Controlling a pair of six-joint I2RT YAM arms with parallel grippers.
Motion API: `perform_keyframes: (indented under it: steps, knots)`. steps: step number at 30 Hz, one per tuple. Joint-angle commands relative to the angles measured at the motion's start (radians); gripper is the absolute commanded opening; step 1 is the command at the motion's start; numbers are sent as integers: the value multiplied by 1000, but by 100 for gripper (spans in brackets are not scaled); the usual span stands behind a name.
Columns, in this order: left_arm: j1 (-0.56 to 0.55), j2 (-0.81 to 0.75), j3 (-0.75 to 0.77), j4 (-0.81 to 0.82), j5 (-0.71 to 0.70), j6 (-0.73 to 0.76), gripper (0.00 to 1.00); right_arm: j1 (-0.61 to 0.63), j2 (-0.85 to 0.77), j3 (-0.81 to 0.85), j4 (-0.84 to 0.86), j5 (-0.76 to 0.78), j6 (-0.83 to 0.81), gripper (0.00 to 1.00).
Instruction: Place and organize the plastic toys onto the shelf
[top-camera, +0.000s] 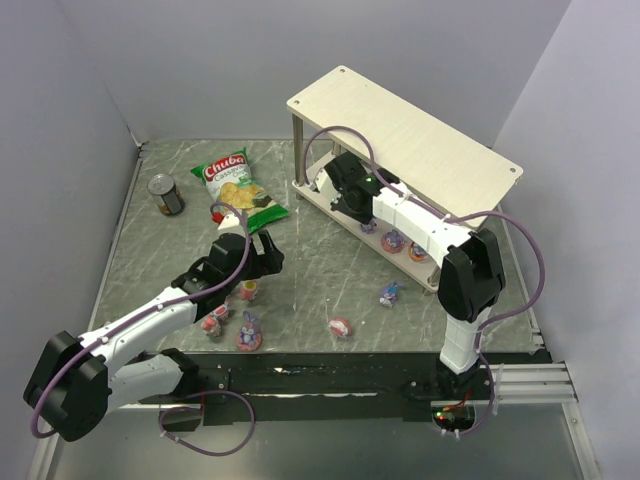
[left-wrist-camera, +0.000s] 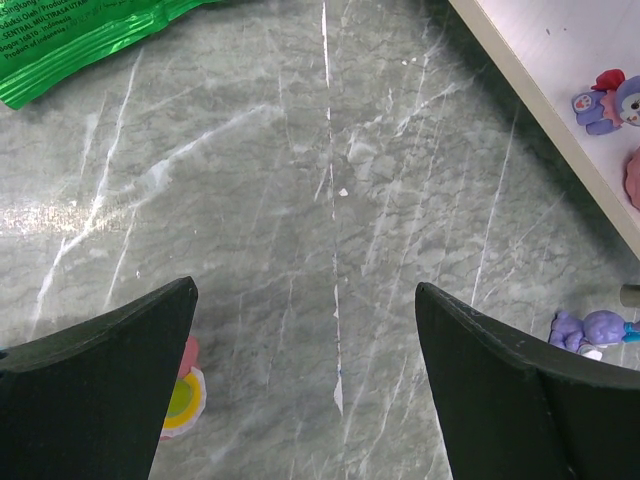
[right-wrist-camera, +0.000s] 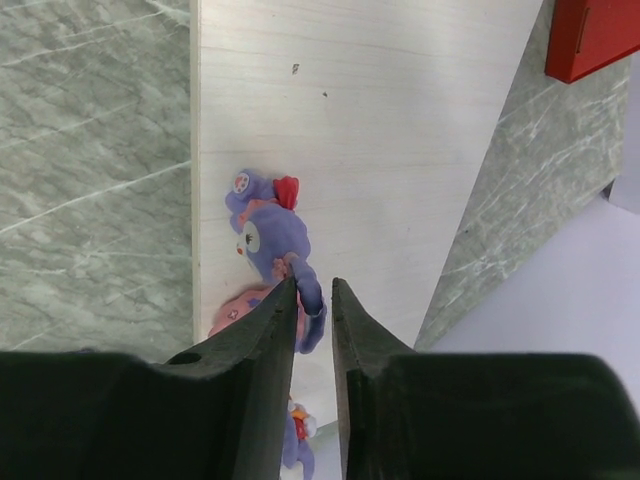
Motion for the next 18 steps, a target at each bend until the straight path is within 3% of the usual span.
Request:
perform_keyframes:
  steps: [1, 9, 13, 18]
  knots:
    - [5, -2, 4, 34, 16, 20, 96, 5, 12, 43, 29, 52, 19, 35]
    - [8, -12, 7, 34, 16, 20, 96, 5, -8, 108, 17, 78, 88, 64]
    - [8, -23, 7, 28, 14, 19, 97, 11, -41, 161, -3, 40, 123, 70]
    - [8, -48, 1, 19, 16, 10, 96, 23, -135, 191, 14, -118, 198, 78]
